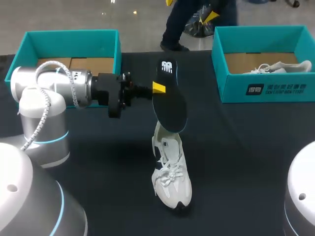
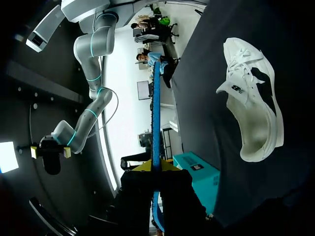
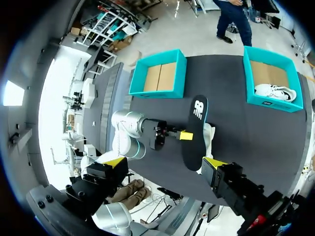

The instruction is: Take the shoe out of the shoebox, open the shoe tongue, remove and reinsert the insole, then place the shoe into the shoebox

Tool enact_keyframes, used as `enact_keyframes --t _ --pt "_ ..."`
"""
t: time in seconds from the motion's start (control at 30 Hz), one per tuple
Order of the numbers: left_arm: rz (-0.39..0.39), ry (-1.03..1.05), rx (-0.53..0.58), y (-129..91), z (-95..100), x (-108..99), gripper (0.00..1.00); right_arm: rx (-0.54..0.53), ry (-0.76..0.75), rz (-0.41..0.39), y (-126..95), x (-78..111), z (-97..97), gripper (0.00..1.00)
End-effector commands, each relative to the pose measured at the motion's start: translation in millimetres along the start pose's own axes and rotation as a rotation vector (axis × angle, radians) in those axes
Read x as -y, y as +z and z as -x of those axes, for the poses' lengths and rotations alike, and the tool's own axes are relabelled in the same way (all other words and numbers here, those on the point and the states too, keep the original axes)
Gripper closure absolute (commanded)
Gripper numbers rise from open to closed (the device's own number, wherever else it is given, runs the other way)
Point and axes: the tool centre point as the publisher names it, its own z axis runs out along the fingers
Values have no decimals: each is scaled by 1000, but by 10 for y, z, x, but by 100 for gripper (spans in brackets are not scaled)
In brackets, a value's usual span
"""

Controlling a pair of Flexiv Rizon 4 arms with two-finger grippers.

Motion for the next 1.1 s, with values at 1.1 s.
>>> enact_keyframes --t 1.1 --pt "-1 1 -2 -2 2 7 100 390 -65 48 525 454 -8 0"
